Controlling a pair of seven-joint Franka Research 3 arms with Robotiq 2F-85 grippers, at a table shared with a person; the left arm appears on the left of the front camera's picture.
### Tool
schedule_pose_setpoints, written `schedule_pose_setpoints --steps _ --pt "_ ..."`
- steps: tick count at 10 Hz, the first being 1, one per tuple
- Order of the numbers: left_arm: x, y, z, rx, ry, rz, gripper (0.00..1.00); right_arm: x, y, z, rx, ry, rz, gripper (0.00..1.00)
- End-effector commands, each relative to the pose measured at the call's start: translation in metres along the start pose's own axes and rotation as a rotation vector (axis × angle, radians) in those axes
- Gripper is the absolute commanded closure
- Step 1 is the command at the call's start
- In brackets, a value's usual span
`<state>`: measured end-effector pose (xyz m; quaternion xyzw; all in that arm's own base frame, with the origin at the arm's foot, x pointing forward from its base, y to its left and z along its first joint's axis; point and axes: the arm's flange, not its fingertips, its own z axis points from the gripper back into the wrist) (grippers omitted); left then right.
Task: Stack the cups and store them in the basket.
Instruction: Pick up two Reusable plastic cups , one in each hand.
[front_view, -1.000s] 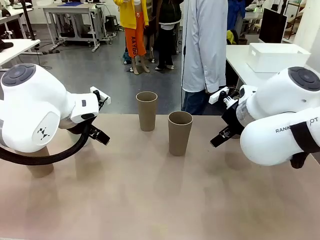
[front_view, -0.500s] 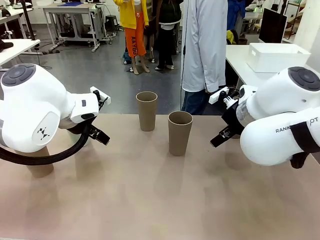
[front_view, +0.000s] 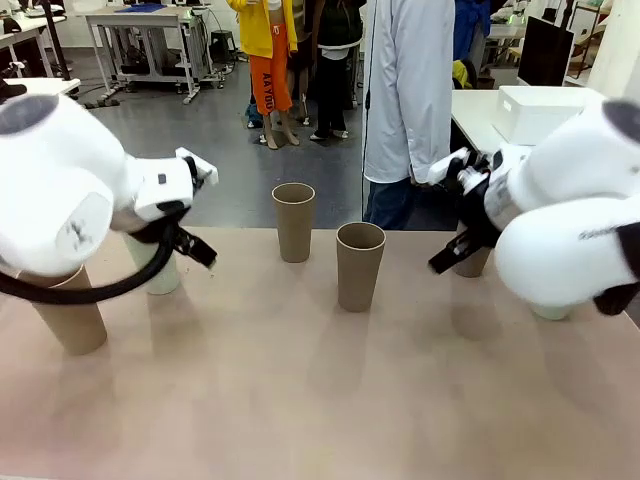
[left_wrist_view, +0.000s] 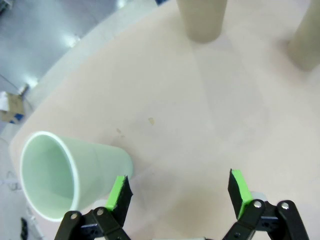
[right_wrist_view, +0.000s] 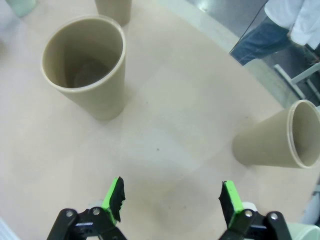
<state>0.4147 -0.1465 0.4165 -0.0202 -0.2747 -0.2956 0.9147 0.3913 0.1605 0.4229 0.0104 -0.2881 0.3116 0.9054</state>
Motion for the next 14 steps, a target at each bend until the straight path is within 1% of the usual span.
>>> schedule_pose_setpoints --steps 1,2,3,5,7,8,9,11,12,14 --pt "0.018 0.041 0.048 -0.088 0.011 -0.083 0.0 0.012 -0.02 0.06 0.058 0.004 0.016 0.0" --pt "0.018 0.051 0.071 -0.19 0.025 -0.143 0.0 0.01 -0.032 0.081 0.076 -0.012 0.039 0.0" --pt "0.011 0.067 0.09 -0.271 0.02 -0.188 0.0 0.005 -0.047 0.098 0.105 -0.026 0.079 0.0" --pt "-0.018 0.107 0.127 -0.397 -0.046 -0.242 0.0 -0.026 -0.085 0.129 0.18 -0.097 0.145 0.0" --pt "-0.055 0.138 0.15 -0.488 -0.143 -0.282 0.0 -0.068 -0.114 0.149 0.235 -0.202 0.191 0.0" --pt "-0.074 0.153 0.155 -0.519 -0.189 -0.309 0.0 -0.086 -0.124 0.156 0.251 -0.252 0.207 0.0" --pt "-0.095 0.158 0.159 -0.545 -0.241 -0.338 0.0 -0.104 -0.13 0.161 0.26 -0.28 0.219 0.0" --pt "-0.127 0.175 0.167 -0.546 -0.344 -0.356 0.0 -0.129 -0.141 0.166 0.295 -0.339 0.27 0.0" --pt "-0.141 0.181 0.172 -0.54 -0.393 -0.382 0.0 -0.14 -0.147 0.167 0.307 -0.374 0.285 0.0" --pt "-0.154 0.187 0.175 -0.513 -0.452 -0.395 0.0 -0.161 -0.158 0.17 0.326 -0.437 0.308 0.0"
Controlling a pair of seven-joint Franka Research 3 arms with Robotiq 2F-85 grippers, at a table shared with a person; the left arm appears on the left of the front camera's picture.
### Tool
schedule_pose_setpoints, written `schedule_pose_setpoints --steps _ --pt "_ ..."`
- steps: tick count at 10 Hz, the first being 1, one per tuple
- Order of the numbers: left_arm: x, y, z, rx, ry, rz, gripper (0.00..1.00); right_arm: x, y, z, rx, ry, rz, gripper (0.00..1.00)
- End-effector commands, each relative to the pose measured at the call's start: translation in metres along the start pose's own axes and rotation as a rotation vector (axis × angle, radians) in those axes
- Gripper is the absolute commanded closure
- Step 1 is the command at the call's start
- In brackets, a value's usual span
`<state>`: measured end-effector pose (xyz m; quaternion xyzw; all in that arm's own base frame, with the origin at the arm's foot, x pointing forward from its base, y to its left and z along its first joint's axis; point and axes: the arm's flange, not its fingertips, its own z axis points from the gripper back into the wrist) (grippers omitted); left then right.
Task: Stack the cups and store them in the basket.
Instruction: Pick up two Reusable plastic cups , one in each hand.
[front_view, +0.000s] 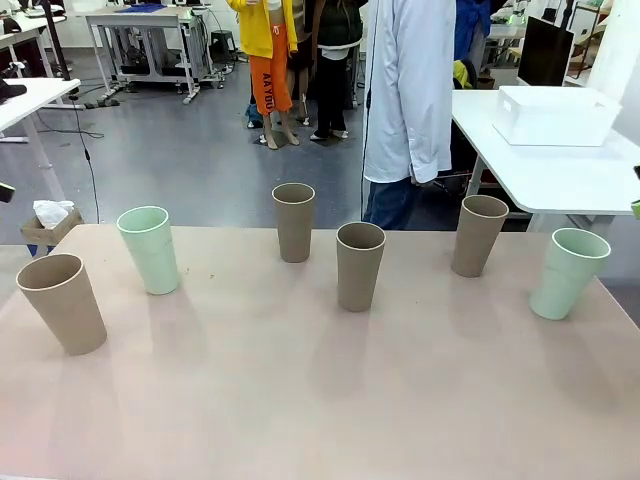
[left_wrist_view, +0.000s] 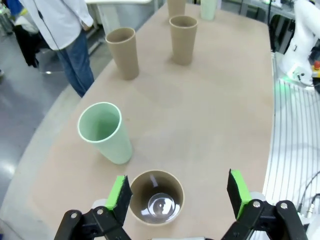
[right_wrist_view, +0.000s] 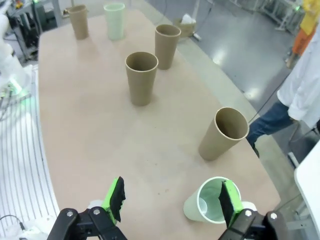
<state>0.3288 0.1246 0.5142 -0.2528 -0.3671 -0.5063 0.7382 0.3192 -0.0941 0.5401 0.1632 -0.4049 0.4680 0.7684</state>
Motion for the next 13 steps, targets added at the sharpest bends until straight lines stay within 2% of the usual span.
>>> schedule_pose_setpoints --steps 1,6,7,8,13 --pt "-0.002 -0.006 -0.009 0.008 -0.046 -0.043 0.0 -0.039 0.029 -0.006 0.026 -0.066 0.023 0.0" --pt "-0.006 -0.014 -0.003 0.07 -0.078 -0.038 0.0 -0.052 0.027 -0.004 0.017 -0.103 -0.009 0.0" --pt "-0.004 -0.017 -0.008 0.121 -0.055 -0.024 0.0 -0.036 -0.005 0.016 0.03 -0.076 -0.015 0.0" --pt "-0.005 -0.009 0.001 0.051 -0.044 -0.015 0.0 -0.036 -0.005 0.016 0.03 -0.076 -0.015 0.0" --pt "-0.005 -0.009 0.001 0.051 -0.044 -0.015 0.0 -0.036 -0.005 0.016 0.03 -0.076 -0.015 0.0"
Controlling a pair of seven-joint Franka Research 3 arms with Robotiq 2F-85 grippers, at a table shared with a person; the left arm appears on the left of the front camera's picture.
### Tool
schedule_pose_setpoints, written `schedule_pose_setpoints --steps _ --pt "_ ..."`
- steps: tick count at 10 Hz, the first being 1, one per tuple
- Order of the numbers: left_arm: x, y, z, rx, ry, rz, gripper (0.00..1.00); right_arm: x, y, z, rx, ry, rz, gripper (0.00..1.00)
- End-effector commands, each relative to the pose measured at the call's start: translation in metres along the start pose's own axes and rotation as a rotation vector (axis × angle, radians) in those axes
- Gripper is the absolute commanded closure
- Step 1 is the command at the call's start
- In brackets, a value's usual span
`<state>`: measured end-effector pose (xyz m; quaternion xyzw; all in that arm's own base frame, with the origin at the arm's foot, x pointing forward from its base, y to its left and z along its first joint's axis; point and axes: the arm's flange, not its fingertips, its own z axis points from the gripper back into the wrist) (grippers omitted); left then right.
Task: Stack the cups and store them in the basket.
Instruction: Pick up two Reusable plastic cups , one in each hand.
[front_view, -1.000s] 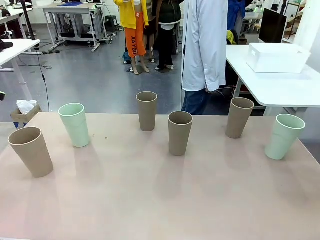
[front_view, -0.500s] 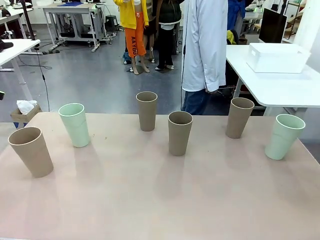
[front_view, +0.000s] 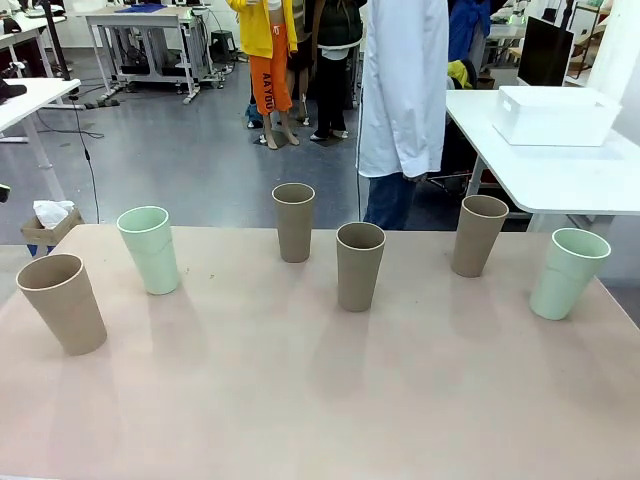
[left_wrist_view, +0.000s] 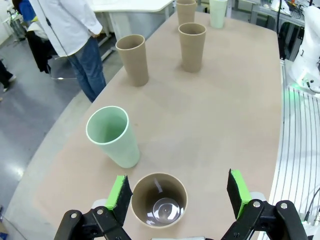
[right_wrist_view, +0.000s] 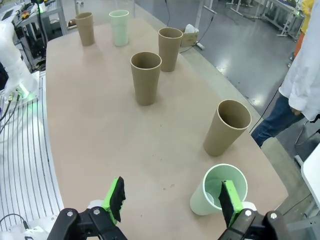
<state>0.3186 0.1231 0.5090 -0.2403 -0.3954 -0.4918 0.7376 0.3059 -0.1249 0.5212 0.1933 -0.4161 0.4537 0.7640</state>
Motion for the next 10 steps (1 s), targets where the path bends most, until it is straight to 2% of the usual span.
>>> schedule_pose_setpoints --steps 1,10 --pt "0.0007 0.001 0.0022 -0.007 -0.007 -0.012 0.0 -0.0003 -0.0027 0.0025 0.005 -0.022 0.024 0.0" --pt "0.0007 0.001 0.0022 -0.007 -0.007 -0.012 0.0 -0.0003 -0.0027 0.0025 0.005 -0.022 0.024 0.0"
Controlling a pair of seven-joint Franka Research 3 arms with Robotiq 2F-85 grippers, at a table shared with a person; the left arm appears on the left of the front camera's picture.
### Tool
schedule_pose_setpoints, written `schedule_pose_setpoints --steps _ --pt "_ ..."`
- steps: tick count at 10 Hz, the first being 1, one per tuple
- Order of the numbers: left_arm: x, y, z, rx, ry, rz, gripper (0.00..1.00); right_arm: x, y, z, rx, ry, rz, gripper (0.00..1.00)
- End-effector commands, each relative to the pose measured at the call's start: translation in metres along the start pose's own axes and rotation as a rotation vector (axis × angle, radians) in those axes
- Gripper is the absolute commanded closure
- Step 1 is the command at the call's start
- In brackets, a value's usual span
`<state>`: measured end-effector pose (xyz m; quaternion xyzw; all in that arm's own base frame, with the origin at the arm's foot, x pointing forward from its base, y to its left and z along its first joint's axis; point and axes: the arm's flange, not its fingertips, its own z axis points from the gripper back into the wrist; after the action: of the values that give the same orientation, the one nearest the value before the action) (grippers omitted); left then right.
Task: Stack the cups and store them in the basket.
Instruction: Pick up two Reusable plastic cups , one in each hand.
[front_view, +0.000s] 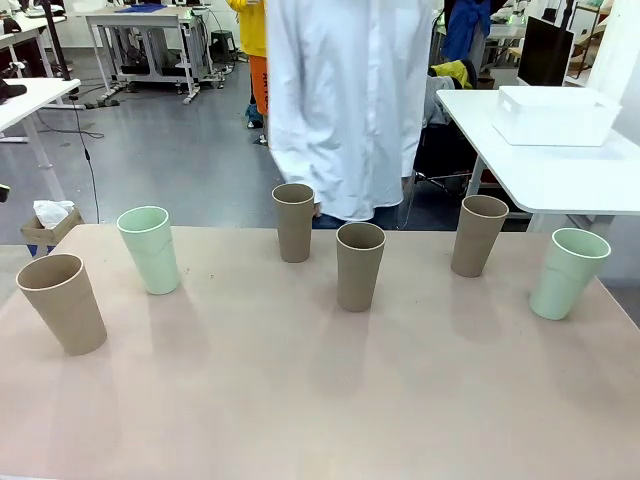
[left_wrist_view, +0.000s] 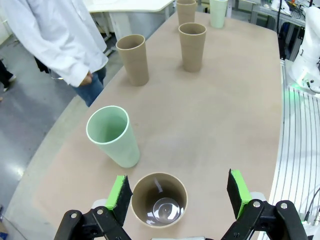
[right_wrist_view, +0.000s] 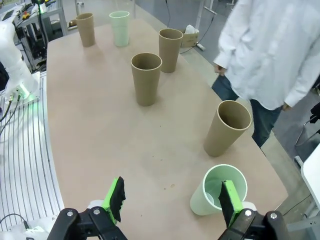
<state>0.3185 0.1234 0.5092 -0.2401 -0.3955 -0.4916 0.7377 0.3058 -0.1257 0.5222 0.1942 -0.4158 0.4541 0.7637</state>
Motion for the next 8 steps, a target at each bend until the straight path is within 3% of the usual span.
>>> schedule_pose_setpoints --steps 1,8 --pt "0.0007 0.001 0.0018 -0.007 -0.007 -0.012 0.0 -0.0007 -0.0023 0.0014 0.003 -0.021 0.024 0.0" --pt "0.0007 0.001 0.0018 -0.007 -0.007 -0.012 0.0 -0.0007 -0.0023 0.0014 0.003 -0.021 0.024 0.0"
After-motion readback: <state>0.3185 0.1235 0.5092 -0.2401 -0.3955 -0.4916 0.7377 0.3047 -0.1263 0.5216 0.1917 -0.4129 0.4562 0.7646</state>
